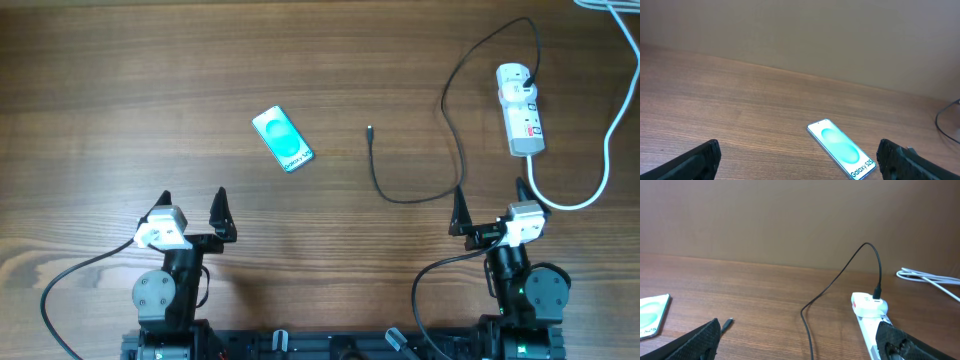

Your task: Plug charger to phone and switch on socket

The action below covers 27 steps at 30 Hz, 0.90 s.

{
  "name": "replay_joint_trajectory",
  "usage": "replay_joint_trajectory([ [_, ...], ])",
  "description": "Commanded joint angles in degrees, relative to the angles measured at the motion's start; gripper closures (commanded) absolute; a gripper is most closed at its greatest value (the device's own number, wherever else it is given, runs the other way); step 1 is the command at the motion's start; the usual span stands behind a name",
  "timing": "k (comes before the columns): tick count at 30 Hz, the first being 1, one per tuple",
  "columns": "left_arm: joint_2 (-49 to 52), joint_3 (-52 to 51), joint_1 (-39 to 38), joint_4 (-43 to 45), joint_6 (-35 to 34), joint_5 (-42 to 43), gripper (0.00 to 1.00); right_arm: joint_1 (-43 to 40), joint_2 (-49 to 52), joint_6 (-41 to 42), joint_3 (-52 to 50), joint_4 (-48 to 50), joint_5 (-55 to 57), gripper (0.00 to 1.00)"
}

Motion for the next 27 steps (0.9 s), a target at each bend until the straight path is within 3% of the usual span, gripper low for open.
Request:
replay_joint_trajectory([
  [1,-0.35,-0.24,-0.24,-0.28,1.09,-0.39,0.00,-0.09,-0.31,0.07,-0.02,0.31,-0.02,0.00],
  [27,-0.35,-0.24,-0.24,-0.28,1.09,-0.39,0.00,-0.09,-0.31,0.07,-0.02,0.31,-0.02,0.00],
])
